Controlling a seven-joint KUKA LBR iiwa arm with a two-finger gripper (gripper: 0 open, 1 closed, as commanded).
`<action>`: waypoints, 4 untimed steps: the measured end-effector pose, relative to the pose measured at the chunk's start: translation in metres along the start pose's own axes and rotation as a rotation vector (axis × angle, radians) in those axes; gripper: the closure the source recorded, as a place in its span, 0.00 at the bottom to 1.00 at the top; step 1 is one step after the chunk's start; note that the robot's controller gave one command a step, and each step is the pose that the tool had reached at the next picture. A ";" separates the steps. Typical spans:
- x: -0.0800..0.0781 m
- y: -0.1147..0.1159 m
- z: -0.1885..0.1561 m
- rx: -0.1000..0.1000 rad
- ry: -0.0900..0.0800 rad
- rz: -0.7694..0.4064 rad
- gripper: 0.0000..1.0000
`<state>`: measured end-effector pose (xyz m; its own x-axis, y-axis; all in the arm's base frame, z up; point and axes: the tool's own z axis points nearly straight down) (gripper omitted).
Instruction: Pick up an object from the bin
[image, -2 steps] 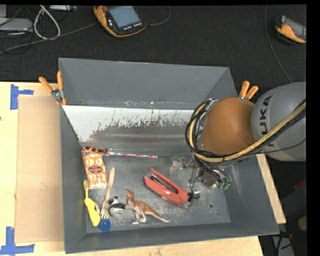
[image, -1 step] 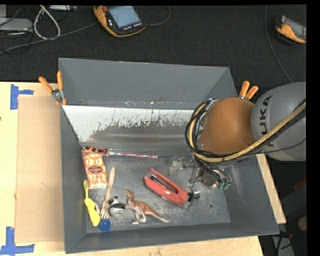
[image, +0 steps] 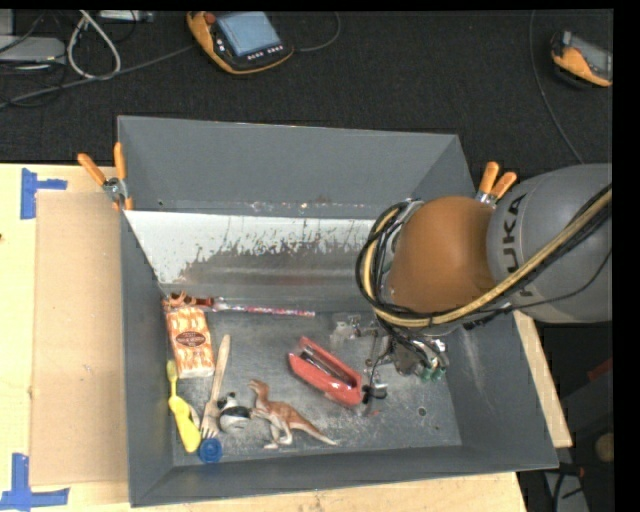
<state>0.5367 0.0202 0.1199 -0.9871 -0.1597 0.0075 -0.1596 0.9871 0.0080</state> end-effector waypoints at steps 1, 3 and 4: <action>-0.007 0.001 0.019 0.001 0.000 -0.019 0.00; -0.003 -0.007 0.020 0.000 -0.004 -0.002 1.00; -0.002 -0.007 0.020 0.000 -0.004 -0.002 1.00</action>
Offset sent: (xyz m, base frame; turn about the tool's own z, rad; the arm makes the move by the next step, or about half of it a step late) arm 0.0002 0.0093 -0.0217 0.1820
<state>0.5400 0.0139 0.1001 -0.9869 -0.1613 0.0037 -0.1612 0.9869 0.0079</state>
